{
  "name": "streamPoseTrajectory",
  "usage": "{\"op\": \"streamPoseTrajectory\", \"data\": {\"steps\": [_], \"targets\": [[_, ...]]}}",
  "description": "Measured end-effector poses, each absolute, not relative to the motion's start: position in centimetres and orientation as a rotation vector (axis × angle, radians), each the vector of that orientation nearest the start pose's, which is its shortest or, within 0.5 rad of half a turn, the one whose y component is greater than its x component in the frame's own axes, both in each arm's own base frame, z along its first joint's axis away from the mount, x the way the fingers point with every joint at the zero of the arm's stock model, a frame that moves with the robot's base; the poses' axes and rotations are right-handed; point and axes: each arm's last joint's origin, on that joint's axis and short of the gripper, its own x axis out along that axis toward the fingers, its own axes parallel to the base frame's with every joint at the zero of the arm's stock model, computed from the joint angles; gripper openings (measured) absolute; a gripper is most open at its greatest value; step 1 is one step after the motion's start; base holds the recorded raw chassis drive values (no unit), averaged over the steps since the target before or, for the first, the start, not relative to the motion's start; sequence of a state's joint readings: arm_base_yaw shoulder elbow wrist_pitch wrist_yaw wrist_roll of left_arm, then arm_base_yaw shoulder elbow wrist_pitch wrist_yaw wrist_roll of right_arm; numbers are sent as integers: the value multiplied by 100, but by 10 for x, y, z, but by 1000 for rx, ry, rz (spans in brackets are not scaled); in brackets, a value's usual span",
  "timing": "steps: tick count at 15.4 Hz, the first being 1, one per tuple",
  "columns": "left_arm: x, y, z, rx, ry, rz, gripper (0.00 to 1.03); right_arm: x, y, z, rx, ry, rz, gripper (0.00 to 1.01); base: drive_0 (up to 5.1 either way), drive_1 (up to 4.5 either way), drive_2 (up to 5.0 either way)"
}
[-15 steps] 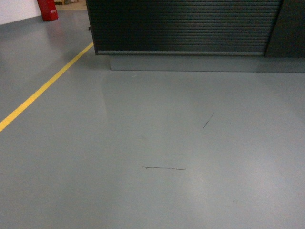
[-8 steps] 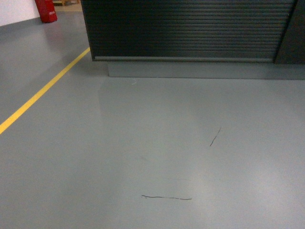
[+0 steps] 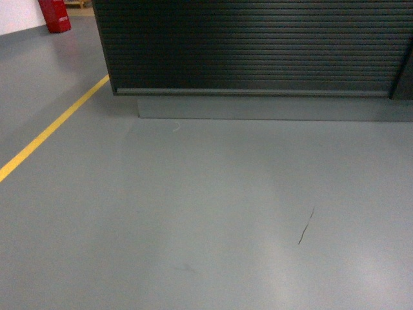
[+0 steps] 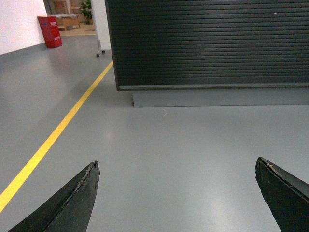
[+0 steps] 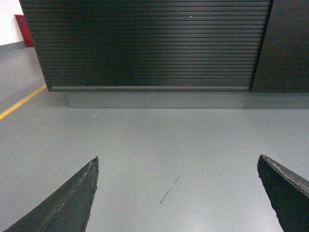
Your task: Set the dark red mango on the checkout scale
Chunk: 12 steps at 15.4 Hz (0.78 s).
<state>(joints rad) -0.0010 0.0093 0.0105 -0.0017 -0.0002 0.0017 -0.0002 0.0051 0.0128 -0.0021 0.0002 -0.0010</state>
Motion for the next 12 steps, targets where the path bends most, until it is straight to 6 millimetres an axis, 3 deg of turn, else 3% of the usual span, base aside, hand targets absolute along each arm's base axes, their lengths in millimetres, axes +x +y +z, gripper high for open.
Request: {"op": "streamPoseTrajectory", "data": {"steps": [12], "targets": [[98, 0, 166, 2, 2, -1, 98, 97, 0, 167, -1, -3, 0, 98, -5, 396, -406]]}}
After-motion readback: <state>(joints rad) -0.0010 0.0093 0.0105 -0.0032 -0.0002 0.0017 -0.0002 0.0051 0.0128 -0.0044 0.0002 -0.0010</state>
